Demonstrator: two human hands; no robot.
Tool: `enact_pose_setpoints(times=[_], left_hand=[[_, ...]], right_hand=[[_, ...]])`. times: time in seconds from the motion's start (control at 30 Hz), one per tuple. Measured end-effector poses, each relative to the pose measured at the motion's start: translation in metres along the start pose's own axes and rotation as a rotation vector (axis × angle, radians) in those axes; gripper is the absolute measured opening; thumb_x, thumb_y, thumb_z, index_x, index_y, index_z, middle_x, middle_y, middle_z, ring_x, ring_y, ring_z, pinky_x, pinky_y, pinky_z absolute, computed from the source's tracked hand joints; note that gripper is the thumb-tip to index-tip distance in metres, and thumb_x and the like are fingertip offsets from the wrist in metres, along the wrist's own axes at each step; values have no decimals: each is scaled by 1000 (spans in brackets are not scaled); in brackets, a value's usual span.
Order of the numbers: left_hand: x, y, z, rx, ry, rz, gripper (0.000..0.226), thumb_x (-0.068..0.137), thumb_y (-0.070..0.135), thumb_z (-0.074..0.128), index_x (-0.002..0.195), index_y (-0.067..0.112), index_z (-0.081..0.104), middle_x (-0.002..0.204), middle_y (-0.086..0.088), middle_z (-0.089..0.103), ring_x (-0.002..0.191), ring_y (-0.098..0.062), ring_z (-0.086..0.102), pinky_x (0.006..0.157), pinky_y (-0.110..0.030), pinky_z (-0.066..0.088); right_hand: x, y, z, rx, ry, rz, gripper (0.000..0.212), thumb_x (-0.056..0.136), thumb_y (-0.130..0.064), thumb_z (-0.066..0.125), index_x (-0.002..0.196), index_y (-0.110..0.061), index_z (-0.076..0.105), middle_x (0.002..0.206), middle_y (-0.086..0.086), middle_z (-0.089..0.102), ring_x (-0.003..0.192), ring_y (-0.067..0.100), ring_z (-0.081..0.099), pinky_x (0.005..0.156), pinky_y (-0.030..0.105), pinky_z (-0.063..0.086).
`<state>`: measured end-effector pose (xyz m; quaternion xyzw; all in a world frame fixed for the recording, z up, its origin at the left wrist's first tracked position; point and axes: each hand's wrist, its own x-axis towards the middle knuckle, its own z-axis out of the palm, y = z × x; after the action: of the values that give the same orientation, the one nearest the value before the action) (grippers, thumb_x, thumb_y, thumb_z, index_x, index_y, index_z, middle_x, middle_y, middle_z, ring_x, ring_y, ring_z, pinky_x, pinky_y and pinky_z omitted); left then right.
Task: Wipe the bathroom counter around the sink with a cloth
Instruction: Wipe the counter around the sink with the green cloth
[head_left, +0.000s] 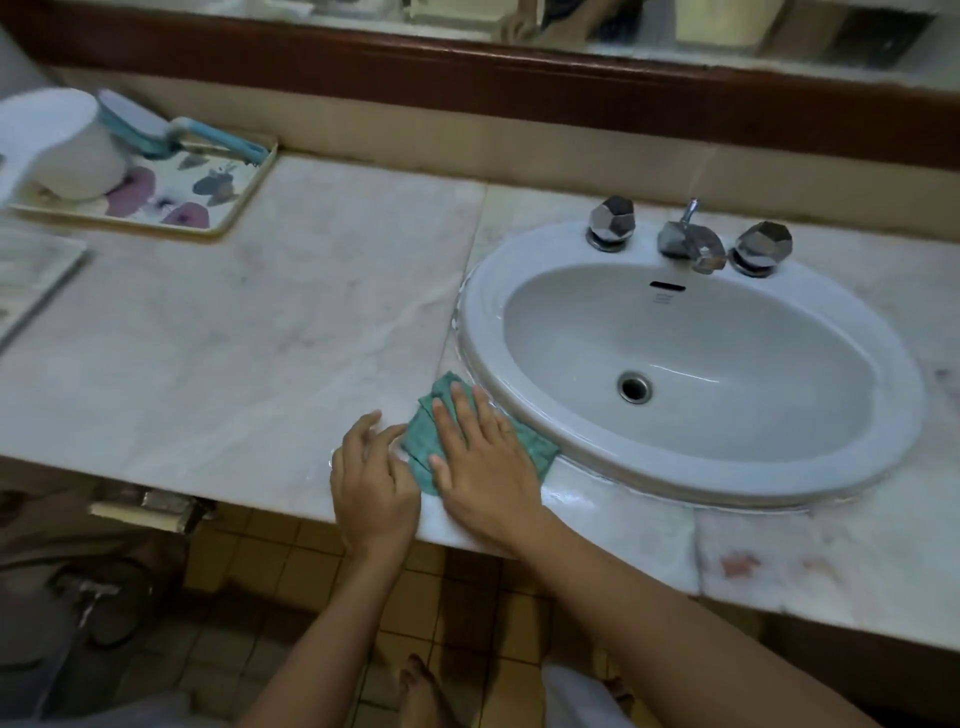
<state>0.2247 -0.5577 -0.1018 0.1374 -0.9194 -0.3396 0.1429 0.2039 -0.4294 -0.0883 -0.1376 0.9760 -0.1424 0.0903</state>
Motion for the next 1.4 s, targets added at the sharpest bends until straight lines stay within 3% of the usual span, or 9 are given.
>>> enact_pose_setpoints(times=[0.1, 0.23, 0.3, 0.4, 0.67, 0.87, 1.07, 1.2, 1.4], left_hand=[[-1, 10, -14, -213, 92, -52, 39, 78, 13, 46, 111, 16, 67, 131, 0, 52, 116, -18, 47, 88, -45, 48], [-16, 47, -12, 0, -162, 391, 51, 81, 33, 49, 129, 17, 57, 143, -7, 46, 127, -25, 45, 99, -41, 39], [-12, 77, 11, 130, -373, 233, 68, 88, 42, 47, 148, 14, 31, 159, -11, 22, 144, -28, 22, 113, -44, 23], [-11, 114, 48, 290, -520, -105, 76, 95, 43, 33, 154, 7, 1, 161, -17, -10, 147, -36, -9, 117, -49, 1], [-100, 100, 63, 317, -429, 189, 72, 91, 37, 34, 151, 1, 20, 161, -14, 11, 148, -33, 9, 116, -48, 8], [-83, 97, 49, 347, -425, -44, 78, 98, 51, 23, 146, 20, -30, 147, 5, -45, 139, -12, -37, 118, -37, -15], [-57, 87, 61, 433, -376, 95, 73, 95, 47, 26, 154, 11, 0, 161, -8, -10, 149, -23, -8, 119, -45, 4], [-10, 66, 62, 399, -418, 239, 73, 94, 44, 30, 153, 7, 12, 162, -10, 2, 149, -24, 3, 119, -42, 6], [72, 34, 56, 446, -528, 504, 75, 90, 42, 30, 151, -1, 16, 160, -17, 10, 148, -28, 11, 117, -40, 4]], right_hand=[[-7, 0, -21, 279, -56, 7, 57, 98, -31, 39, 151, -19, 23, 161, 2, 11, 148, 17, -1, 121, 37, 5], [-80, 29, -47, 569, 366, 157, 43, 88, -26, 43, 123, -13, 63, 131, 3, 60, 130, 11, 43, 110, 18, 27], [-103, 61, -47, 380, 537, 227, 44, 83, -25, 42, 118, -12, 66, 129, 6, 62, 130, 23, 47, 106, 36, 38], [-102, 103, -56, 143, 408, 418, 46, 88, -31, 40, 129, -18, 59, 148, 13, 42, 139, 36, 31, 107, 51, 32], [-89, 131, -40, 68, 275, 421, 48, 88, -34, 31, 112, -16, 69, 109, 8, 70, 101, 31, 62, 95, 49, 41], [-87, 126, -49, -8, 226, 423, 55, 85, -34, 26, 112, -11, 69, 109, 12, 69, 103, 36, 59, 101, 52, 35], [-35, 101, -64, 47, 150, 289, 45, 83, -40, 55, 116, -10, 63, 112, 13, 63, 100, 36, 52, 88, 43, 44], [2, 83, -73, -44, 5, 245, 34, 79, -46, 61, 77, -12, 64, 84, 8, 59, 82, 32, 59, 68, 34, 35], [22, 78, -86, -84, -81, 500, 24, 56, -30, 65, 57, -10, 52, 56, 3, 52, 56, 25, 50, 45, 27, 24]])
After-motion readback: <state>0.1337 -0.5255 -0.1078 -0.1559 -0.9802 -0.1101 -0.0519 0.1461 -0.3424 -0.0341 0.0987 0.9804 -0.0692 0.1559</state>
